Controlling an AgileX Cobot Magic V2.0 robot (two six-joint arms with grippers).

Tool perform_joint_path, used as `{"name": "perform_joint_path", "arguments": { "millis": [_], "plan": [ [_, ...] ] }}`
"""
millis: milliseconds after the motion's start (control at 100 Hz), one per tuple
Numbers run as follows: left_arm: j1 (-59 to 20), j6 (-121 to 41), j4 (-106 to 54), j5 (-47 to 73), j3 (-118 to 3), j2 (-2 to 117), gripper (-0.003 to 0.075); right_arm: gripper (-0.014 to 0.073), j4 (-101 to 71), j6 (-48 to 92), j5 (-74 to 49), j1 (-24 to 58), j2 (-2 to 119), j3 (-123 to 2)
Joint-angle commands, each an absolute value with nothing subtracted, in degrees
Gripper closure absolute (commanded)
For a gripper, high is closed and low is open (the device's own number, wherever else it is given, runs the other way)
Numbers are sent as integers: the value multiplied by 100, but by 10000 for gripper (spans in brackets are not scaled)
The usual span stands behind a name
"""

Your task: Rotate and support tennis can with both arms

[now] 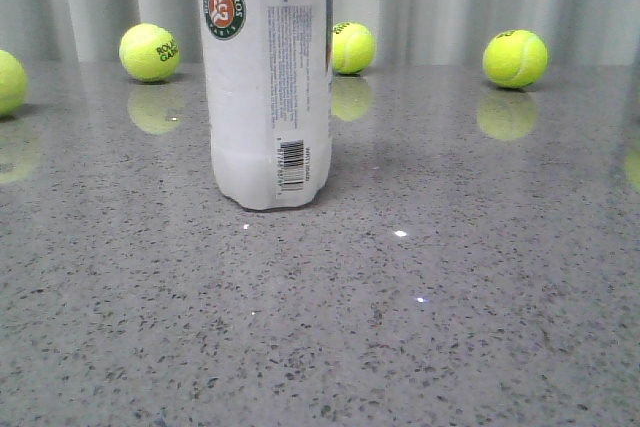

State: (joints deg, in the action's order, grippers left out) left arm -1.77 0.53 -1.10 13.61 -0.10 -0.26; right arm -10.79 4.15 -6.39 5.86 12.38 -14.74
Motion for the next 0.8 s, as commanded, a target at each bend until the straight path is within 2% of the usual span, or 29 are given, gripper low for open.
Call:
{"name": "perform_joint_path", "arguments": {
  "millis": [0, 220, 460, 510, 790],
  "plan": [
    [-169, 97, -120, 979, 261, -252, 741, 650, -788, 398, 376, 314, 1277, -1367],
    [-169, 97, -120, 979, 261, -252, 741, 650, 464, -740, 568, -242, 783, -654],
    [-169, 97, -120, 979, 261, -252, 741, 650, 653, -746, 577, -315, -20, 66],
    [-169, 97, -120, 979, 261, -252, 741, 650, 648, -741, 222, -315, -220, 48],
    [-169, 97, -120, 979, 261, -252, 741, 650, 265, -303, 150, -310, -191, 53]
  ]
}}
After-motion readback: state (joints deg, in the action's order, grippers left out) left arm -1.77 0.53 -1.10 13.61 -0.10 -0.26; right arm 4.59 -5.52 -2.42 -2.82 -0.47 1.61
